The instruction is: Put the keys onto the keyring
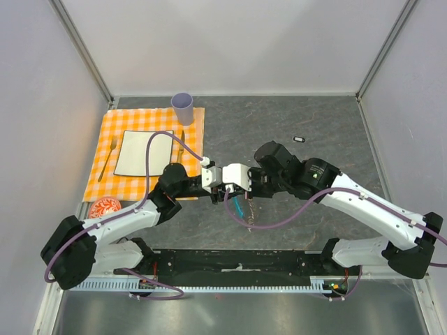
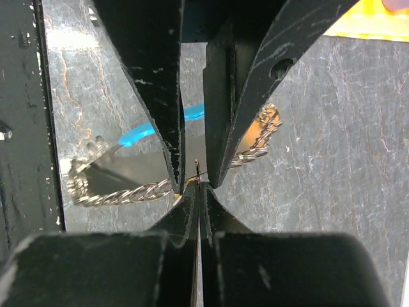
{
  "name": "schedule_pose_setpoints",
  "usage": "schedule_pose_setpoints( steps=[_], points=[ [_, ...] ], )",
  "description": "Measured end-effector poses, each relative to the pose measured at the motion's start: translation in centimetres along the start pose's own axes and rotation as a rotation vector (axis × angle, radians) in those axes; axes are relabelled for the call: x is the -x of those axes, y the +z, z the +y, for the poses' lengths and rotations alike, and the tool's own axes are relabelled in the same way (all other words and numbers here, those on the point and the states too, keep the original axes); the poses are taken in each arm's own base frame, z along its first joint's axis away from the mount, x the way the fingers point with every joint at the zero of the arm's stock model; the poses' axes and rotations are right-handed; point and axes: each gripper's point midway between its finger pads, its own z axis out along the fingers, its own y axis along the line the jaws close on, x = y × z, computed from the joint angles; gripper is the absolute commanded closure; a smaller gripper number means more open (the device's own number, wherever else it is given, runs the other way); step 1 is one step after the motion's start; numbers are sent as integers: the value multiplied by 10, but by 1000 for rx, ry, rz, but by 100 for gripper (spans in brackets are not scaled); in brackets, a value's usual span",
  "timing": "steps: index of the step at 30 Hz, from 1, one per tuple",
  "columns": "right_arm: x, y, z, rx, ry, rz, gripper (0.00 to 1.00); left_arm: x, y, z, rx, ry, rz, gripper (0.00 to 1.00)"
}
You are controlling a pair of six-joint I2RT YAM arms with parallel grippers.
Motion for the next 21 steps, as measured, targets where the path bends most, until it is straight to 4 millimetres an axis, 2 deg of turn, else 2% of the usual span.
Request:
schedule_pose_setpoints(
  steps=[6, 10, 13, 14, 17, 21],
  points=[
    [-1, -1, 1, -2, -1, -7, 100, -7, 1, -2, -12, 2, 41, 66],
    [-1, -1, 2, -1, -1, -6, 100, -9, 1, -1, -12, 11, 53, 71],
    [-1, -2, 2, -2, 0, -6, 100, -9, 1, -1, -12, 20, 56, 80],
    [-1, -2, 2, -1, 0, -7, 100, -9, 1, 0, -12, 22, 58, 88],
    [-2, -3, 1, -5, 0, -5, 100, -10, 1, -1, -17, 21, 64, 98],
    [-3, -3, 2, -5, 1, -4, 100, -11, 1, -2, -22, 24, 70, 98]
  ],
)
